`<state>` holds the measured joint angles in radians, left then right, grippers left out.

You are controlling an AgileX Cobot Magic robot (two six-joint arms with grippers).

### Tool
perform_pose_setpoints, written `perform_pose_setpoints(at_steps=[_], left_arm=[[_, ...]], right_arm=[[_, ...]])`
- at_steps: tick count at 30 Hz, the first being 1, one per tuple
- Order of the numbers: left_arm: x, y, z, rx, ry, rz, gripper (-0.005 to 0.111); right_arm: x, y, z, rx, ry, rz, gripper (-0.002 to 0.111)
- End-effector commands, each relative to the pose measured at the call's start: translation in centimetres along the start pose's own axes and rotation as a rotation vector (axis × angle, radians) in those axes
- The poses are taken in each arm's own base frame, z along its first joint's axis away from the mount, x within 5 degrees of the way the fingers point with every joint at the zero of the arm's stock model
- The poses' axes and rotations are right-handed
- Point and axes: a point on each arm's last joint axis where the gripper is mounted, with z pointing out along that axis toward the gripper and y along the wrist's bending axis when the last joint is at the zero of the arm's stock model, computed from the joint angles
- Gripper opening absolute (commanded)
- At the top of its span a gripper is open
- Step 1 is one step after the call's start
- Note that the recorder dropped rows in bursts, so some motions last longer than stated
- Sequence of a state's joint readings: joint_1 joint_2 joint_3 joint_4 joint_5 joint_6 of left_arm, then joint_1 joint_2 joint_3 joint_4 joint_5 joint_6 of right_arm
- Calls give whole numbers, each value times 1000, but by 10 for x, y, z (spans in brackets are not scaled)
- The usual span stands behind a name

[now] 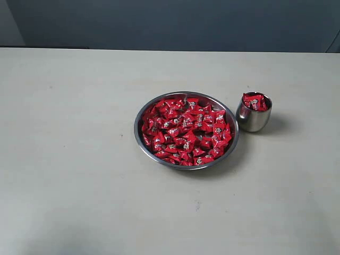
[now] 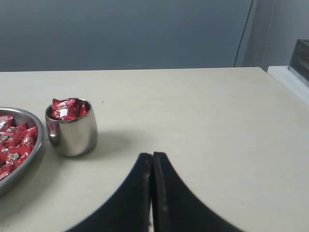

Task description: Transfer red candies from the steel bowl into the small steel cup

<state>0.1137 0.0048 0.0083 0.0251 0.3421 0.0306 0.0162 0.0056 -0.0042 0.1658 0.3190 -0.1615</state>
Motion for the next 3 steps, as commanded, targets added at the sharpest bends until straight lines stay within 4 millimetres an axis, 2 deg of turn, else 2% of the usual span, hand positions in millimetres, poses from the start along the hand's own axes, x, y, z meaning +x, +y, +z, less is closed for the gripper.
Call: perform_pose_setpoints(at_steps=[1, 3], left_arm=[[-3, 0, -1, 4, -18, 2, 0], [-3, 0, -1, 4, -18, 2, 0]], right_arm=[[0, 0, 0, 5, -8, 0, -1], [0, 0, 0, 5, -8, 0, -1]])
